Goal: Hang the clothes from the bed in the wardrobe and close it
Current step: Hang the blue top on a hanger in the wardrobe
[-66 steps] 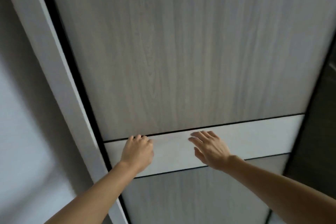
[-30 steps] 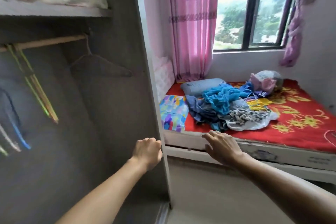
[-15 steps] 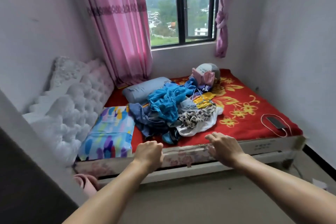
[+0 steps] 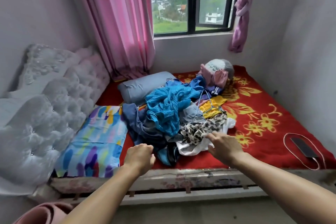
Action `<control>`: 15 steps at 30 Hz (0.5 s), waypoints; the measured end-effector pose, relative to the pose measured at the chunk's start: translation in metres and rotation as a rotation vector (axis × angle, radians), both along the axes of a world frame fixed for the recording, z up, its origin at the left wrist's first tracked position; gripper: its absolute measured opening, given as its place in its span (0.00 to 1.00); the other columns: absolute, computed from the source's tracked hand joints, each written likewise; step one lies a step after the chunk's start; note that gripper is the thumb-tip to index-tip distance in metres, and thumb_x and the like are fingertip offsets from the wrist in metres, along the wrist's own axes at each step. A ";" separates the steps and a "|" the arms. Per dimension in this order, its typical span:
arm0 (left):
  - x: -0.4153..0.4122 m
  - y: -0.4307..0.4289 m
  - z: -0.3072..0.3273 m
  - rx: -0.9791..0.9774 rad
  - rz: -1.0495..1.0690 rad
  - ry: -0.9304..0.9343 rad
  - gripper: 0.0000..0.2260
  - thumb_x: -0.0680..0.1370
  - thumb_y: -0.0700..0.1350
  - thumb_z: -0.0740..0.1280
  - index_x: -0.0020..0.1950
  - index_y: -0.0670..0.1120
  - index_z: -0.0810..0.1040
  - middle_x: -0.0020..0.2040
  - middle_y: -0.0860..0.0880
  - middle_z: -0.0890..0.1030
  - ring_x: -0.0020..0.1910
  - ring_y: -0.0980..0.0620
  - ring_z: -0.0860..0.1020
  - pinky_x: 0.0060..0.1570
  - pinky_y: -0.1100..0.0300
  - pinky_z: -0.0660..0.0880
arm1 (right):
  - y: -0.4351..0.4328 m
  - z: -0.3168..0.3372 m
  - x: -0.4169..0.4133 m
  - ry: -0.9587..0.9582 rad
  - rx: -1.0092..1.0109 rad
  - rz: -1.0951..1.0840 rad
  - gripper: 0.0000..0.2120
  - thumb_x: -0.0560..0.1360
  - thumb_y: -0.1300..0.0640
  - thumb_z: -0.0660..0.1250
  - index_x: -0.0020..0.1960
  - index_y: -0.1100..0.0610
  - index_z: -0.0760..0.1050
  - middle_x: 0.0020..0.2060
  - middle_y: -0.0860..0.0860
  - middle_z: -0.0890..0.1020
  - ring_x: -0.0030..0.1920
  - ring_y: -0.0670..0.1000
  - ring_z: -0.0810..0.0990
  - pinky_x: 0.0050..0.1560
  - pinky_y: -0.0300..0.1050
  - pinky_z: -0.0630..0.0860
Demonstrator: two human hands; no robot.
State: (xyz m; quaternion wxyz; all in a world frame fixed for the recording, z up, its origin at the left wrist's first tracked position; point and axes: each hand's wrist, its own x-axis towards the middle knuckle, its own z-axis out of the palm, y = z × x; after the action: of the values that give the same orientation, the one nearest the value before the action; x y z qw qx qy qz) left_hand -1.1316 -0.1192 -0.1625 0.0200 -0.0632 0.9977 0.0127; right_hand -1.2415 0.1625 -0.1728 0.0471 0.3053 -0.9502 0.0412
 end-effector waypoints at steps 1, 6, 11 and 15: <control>-0.019 -0.010 -0.008 0.006 0.010 -0.011 0.08 0.76 0.51 0.59 0.40 0.50 0.70 0.47 0.49 0.79 0.48 0.46 0.78 0.40 0.55 0.67 | -0.009 -0.009 -0.019 -0.013 0.009 0.007 0.16 0.77 0.52 0.60 0.64 0.51 0.72 0.54 0.49 0.80 0.53 0.51 0.79 0.46 0.45 0.75; -0.121 -0.065 -0.047 0.046 0.061 -0.059 0.08 0.76 0.52 0.60 0.40 0.50 0.70 0.48 0.50 0.80 0.50 0.46 0.78 0.40 0.55 0.67 | -0.056 -0.048 -0.116 -0.071 0.042 0.014 0.14 0.77 0.51 0.58 0.61 0.52 0.73 0.54 0.49 0.79 0.54 0.52 0.79 0.47 0.46 0.76; -0.206 -0.108 -0.071 0.075 0.097 -0.147 0.08 0.76 0.52 0.61 0.42 0.49 0.73 0.49 0.48 0.81 0.50 0.45 0.79 0.45 0.55 0.72 | -0.096 -0.081 -0.197 -0.192 0.049 -0.023 0.15 0.78 0.49 0.58 0.62 0.52 0.72 0.55 0.50 0.78 0.57 0.53 0.78 0.51 0.49 0.77; -0.257 -0.130 -0.091 0.089 0.098 -0.208 0.08 0.76 0.52 0.60 0.41 0.50 0.71 0.48 0.48 0.81 0.49 0.45 0.79 0.41 0.55 0.69 | -0.125 -0.111 -0.246 -0.242 0.056 0.007 0.12 0.76 0.50 0.59 0.57 0.53 0.73 0.52 0.50 0.78 0.54 0.54 0.78 0.46 0.49 0.77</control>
State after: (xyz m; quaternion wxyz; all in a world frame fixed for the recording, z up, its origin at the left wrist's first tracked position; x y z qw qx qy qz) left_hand -1.3882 -0.2490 -0.2537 0.1257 -0.1121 0.9844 0.0513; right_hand -1.4876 0.0375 -0.2836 -0.0767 0.3028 -0.9486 0.0516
